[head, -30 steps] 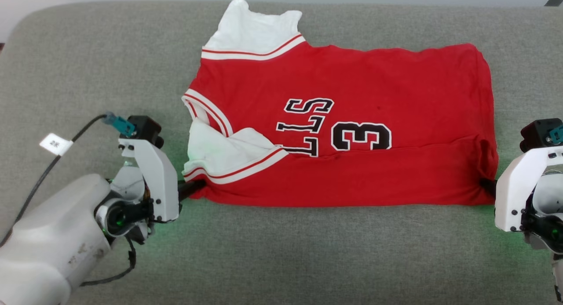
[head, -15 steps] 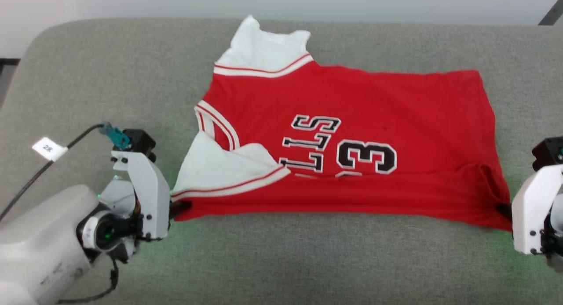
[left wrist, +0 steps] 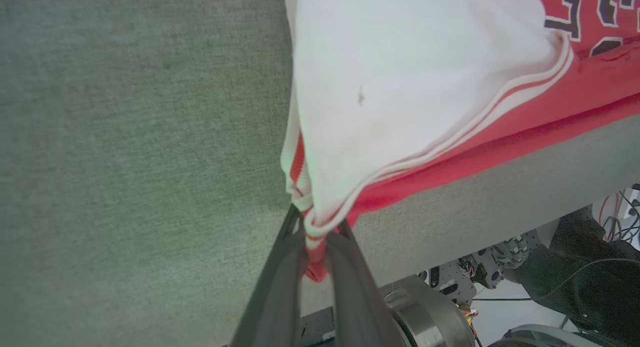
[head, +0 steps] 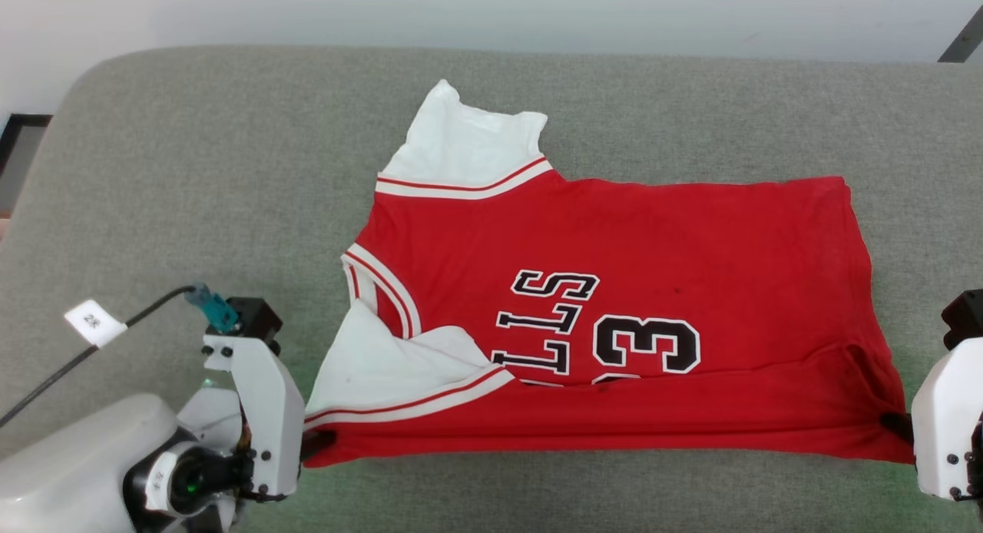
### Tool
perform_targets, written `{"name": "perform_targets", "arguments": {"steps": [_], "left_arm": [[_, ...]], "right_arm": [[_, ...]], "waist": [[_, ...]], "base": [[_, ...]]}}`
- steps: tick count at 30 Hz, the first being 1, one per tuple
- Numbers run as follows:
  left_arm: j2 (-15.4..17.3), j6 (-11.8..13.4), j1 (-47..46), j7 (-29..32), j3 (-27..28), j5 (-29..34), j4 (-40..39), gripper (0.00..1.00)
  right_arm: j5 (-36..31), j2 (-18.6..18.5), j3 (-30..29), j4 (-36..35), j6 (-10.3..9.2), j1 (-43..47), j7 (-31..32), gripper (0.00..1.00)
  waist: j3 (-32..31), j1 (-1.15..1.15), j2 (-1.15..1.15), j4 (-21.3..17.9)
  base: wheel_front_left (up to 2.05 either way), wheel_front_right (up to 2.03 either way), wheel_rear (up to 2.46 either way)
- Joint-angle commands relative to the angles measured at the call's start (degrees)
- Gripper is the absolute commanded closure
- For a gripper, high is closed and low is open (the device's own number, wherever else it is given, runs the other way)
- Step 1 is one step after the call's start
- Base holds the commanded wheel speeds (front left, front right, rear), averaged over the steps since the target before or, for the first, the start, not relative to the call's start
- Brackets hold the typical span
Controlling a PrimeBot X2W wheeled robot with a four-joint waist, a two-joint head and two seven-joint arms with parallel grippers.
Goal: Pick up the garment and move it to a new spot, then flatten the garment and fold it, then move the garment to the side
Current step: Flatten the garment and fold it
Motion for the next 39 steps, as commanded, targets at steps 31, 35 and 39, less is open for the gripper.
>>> {"name": "perform_targets", "arguments": {"steps": [31, 35, 39], "left_arm": [[1.7, -1.4, -11.0, -5.6, 6.1, 7.5, 0.8, 0.00], [0.4, -4.3, -14.6, -7.4, 7.1, 10.1, 4.7, 0.00], [-0.4, -7.6, -18.4, -9.0, 7.4, 13.7, 9.8, 0.00]], "right_arm": [[-1.1, 5.7, -1.5, -11.8, -0.07, -3.1, -17.2, 0.00], [-1.7, 6.8, 1.0, -13.6, -0.07, -4.7, -29.2, 0.00], [-2.9, 7.6, 4.1, -13.4, -0.07, -5.9, -41.8, 0.00]], "waist": [[2.4, 0.00, 0.00, -5.1], [4.2, 0.00, 0.00, -7.6], [6.6, 0.00, 0.00, -10.6]], "base": [[0.00, 0.00, 0.00], [0.00, 0.00, 0.00], [0.00, 0.00, 0.00]]}}
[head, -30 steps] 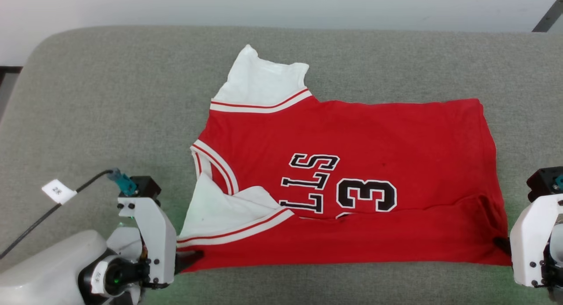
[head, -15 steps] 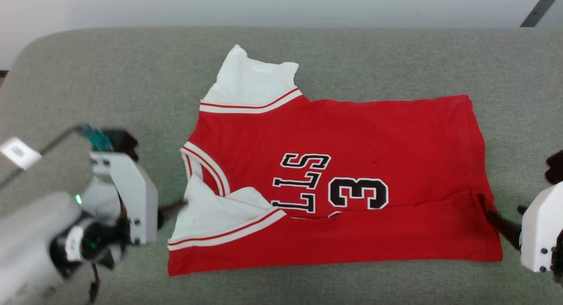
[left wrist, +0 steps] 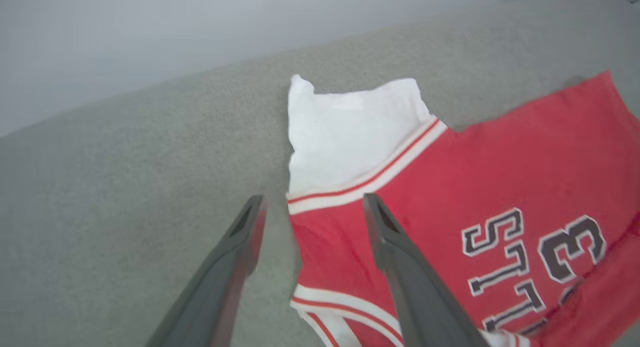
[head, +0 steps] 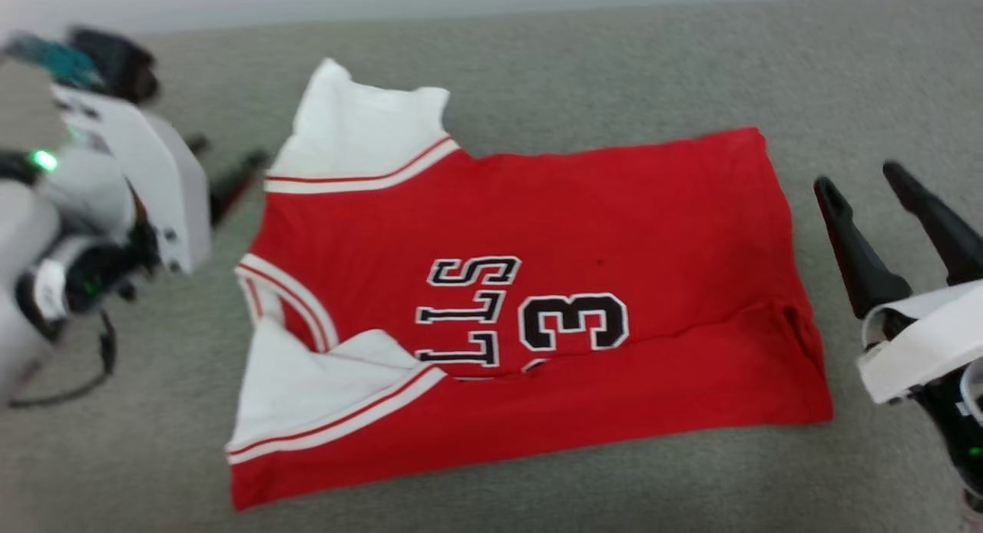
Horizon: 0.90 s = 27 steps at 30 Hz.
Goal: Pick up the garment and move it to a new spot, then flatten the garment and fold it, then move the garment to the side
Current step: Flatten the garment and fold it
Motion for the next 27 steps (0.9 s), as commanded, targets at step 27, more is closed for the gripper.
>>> {"name": "perform_targets", "arguments": {"steps": [27], "left_arm": [[-8.0, -11.8, -17.5, 12.9, -2.2, 4.9, 32.7, 0.00]], "right_arm": [[-1.4, 3.9, 4.5, 7.8, -0.05, -2.9, -17.2, 0.00]], "waist": [[15.6, 0.00, 0.00, -12.6]], "base": [[0.00, 0.00, 0.00]]}}
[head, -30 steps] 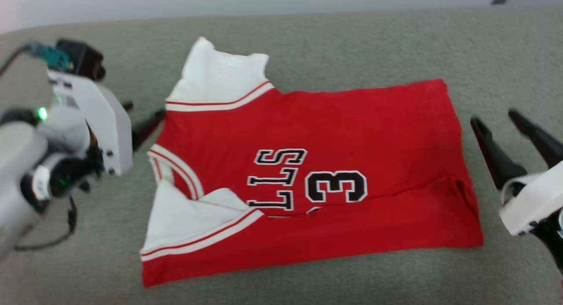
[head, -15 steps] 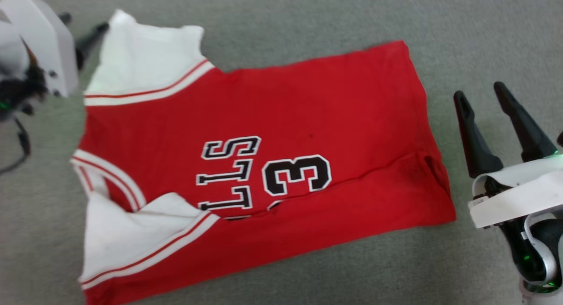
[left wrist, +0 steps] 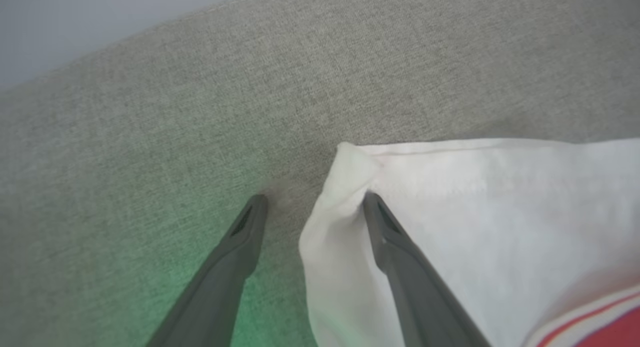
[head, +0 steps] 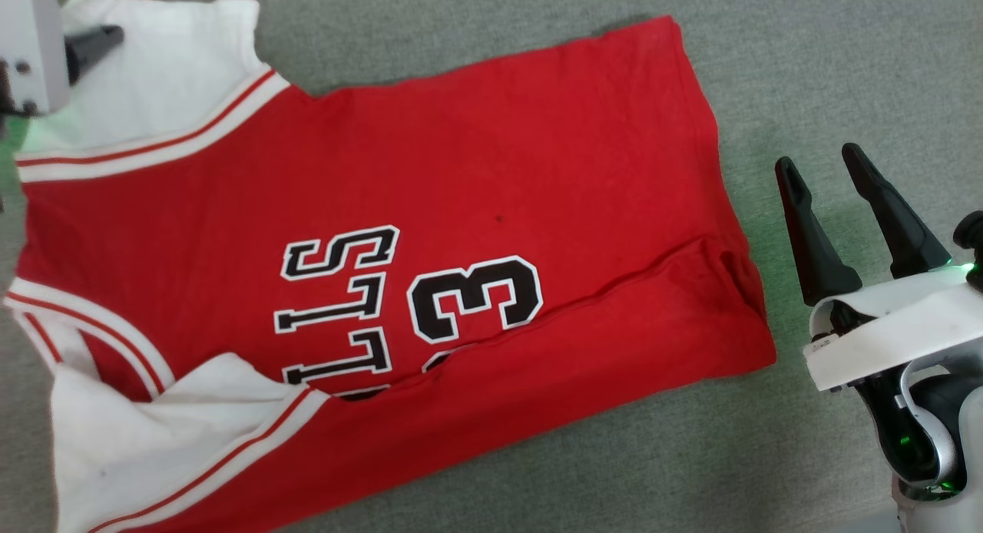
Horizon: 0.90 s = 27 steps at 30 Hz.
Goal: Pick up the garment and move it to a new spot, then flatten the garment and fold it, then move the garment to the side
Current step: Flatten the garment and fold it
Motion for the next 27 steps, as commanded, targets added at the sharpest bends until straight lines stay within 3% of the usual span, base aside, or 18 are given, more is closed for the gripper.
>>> {"name": "perform_targets", "arguments": {"steps": [1, 2, 5, 9, 19, 27], "left_arm": [[-1.1, -0.3, 0.9, 2.0, -1.2, 0.2, 1.3, 0.00], [-1.5, -0.3, 0.6, 3.7, -1.7, 0.0, 2.1, 0.03], [-2.9, -0.2, 0.2, 8.5, -3.1, -0.1, 4.6, 1.00], [-4.2, -0.9, -0.8, 11.3, -4.5, 1.0, 5.8, 1.00], [-7.5, -1.8, -2.3, 9.3, -4.6, 1.4, 7.5, 1.00], [-11.5, -2.3, -4.2, 7.7, -4.3, 1.3, 8.6, 1.00]], "right_arm": [[-0.2, 0.1, 0.0, 0.0, -0.04, -1.0, 0.5, 0.00], [-0.2, 0.1, 0.0, 0.0, -0.04, -1.1, 1.2, 0.00], [0.4, 0.4, 0.2, -0.1, -0.04, -1.3, 3.4, 0.00], [1.3, 0.7, 0.5, -0.5, -0.04, -1.8, 7.3, 0.00], [1.9, -0.5, 0.2, -3.1, -0.04, -8.8, 22.0, 0.00], [1.4, -1.7, 1.1, 7.0, -0.04, -22.6, 35.8, 0.00]], "waist": [[1.1, 0.00, 0.00, -0.5], [1.3, 0.00, 0.00, -0.5], [2.0, 0.00, 0.00, -0.5], [2.6, 0.00, 0.00, -0.6], [2.5, 0.00, 0.00, 1.0], [3.0, 0.00, 0.00, 3.8]], "base": [[0.00, 0.00, 0.00], [0.00, 0.00, 0.00], [0.00, 0.00, 0.00], [0.00, 0.00, 0.00], [0.00, 0.00, 0.00], [0.00, 0.00, 0.00]]}}
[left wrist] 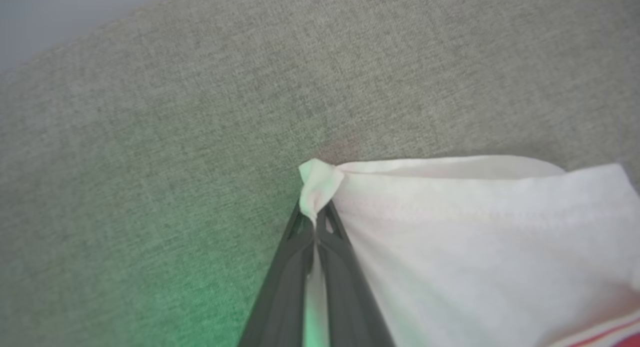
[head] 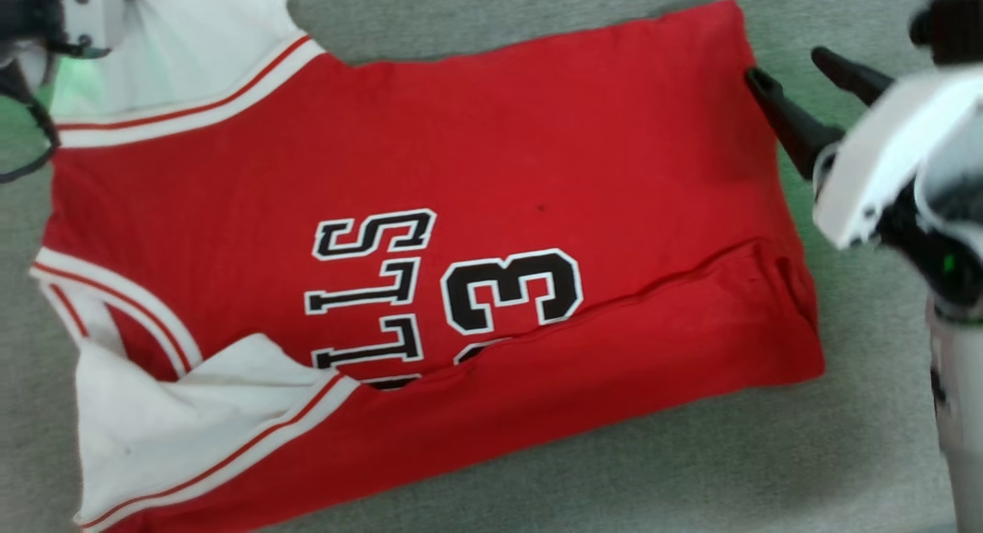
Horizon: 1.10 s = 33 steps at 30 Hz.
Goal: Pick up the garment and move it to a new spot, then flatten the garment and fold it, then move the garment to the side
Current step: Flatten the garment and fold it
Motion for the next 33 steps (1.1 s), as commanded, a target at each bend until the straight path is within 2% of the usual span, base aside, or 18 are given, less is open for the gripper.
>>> {"name": "perform_targets", "arguments": {"steps": [1, 6, 12, 13, 14, 16, 25, 33], "left_arm": [[-2.4, -0.7, 2.9, 0.3, -1.5, 0.3, 0.4, 1.00], [-4.2, -1.0, 1.8, -0.5, -1.5, 0.4, 1.1, 1.00], [-5.2, -1.1, 1.4, -1.1, -1.7, 0.1, 1.8, 1.00], [-5.4, -1.1, 1.5, -1.2, -1.8, 0.0, 1.9, 1.00], [-5.5, -1.2, 1.6, -1.4, -1.7, -0.2, 2.0, 1.00], [-5.8, -1.2, 2.0, -2.0, -1.4, -0.7, 2.3, 1.00], [-6.4, -1.3, 1.1, -7.2, 1.7, -3.8, 0.9, 1.00], [-3.9, -1.2, 1.8, -6.9, 3.4, -7.8, -4.7, 1.00]], "right_arm": [[0.0, -0.2, 0.1, 2.9, -0.04, -2.8, 1.5, 0.00], [0.0, -0.4, 1.7, 13.3, -0.04, -10.5, 6.2, 0.00], [1.5, -0.1, 4.6, 23.3, -0.04, -15.6, 11.2, 0.00], [1.6, -0.2, 5.4, 24.5, -0.04, -16.1, 11.8, 0.36], [1.9, -0.6, 6.4, 25.4, -0.04, -16.5, 12.5, 1.00], [2.1, -1.8, 8.0, 27.3, -0.04, -16.8, 13.8, 1.00], [2.7, -4.9, 8.5, 28.4, -0.06, -18.1, 8.2, 1.00], [5.3, -9.6, 9.1, 26.2, -0.06, -14.3, 3.7, 1.00]], "waist": [[0.4, 0.00, 0.00, 1.1], [0.9, 0.00, 0.00, 2.8], [1.3, 0.00, 0.00, 3.9], [1.3, 0.00, 0.00, 3.9], [1.3, 0.00, 0.00, 4.0], [1.2, 0.00, 0.00, 4.3], [-1.8, 0.00, 0.00, 5.9], [-7.6, 0.00, 0.00, 9.4]], "base": [[0.00, 0.00, 0.00], [0.00, 0.00, 0.00], [0.00, 0.00, 0.00], [0.00, 0.00, 0.00], [0.00, 0.00, 0.00], [0.00, 0.00, 0.00], [0.00, 0.00, 0.00], [0.00, 0.00, 0.00]]}}
